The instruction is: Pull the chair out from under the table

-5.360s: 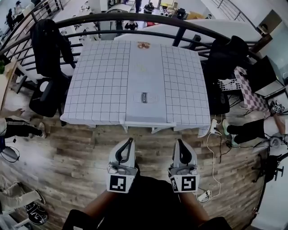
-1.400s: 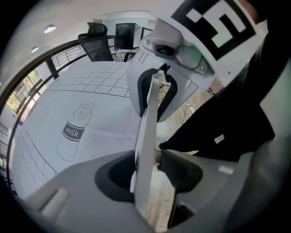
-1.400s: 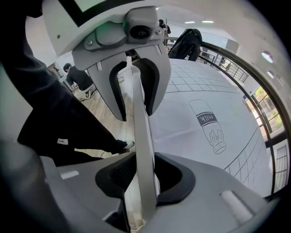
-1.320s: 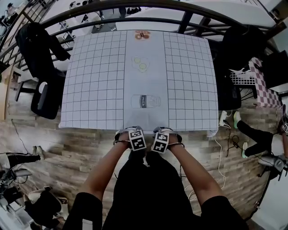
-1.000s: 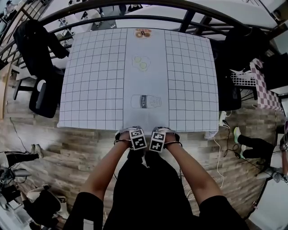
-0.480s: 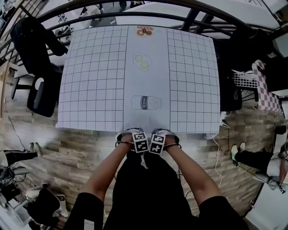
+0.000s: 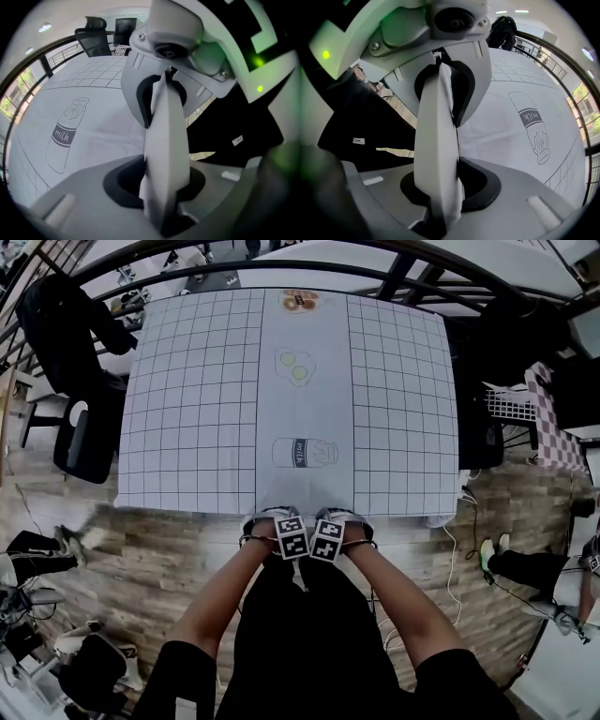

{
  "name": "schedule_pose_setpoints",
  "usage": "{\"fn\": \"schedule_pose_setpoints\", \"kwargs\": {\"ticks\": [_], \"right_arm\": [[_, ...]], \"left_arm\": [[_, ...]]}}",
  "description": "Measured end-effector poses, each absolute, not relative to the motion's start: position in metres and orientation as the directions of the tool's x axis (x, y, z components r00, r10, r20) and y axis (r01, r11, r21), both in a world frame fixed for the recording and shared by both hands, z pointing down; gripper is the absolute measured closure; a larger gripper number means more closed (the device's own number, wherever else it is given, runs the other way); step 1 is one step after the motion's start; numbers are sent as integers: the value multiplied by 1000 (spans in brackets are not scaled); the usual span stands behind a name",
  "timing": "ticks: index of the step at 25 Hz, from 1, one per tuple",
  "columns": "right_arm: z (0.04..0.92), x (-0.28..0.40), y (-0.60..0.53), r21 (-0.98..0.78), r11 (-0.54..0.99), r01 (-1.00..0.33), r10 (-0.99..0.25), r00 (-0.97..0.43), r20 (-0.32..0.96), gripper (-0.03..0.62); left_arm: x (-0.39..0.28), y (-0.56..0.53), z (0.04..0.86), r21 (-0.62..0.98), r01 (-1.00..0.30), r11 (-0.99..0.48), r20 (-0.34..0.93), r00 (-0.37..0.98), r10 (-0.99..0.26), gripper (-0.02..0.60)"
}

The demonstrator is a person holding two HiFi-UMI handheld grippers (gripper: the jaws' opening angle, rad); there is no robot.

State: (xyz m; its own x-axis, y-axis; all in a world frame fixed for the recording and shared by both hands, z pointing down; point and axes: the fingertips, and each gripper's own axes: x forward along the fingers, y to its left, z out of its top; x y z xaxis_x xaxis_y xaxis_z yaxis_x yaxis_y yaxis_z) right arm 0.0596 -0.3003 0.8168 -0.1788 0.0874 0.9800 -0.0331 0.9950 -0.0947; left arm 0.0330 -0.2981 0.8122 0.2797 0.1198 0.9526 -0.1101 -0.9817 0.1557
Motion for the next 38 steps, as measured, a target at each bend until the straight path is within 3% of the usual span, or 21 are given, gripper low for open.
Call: {"fn": "schedule_pose_setpoints", "kwargs": {"ticks": [7,19,38], "right_arm": [[816,61,-302,-30,999,38,35,-153,988,522],[816,59,-287,8,999,39,-2,-144,990,523],[814,60,-230,-27,999,26,30,-139,990,517]], "left_arm": [[33,-299,811,110,-88,-990,957,279,82,488],[32,-283,810,91,-85,-992,961,270,65,489],[31,-227,807,88,-92,-992,959,277,60,486]]}}
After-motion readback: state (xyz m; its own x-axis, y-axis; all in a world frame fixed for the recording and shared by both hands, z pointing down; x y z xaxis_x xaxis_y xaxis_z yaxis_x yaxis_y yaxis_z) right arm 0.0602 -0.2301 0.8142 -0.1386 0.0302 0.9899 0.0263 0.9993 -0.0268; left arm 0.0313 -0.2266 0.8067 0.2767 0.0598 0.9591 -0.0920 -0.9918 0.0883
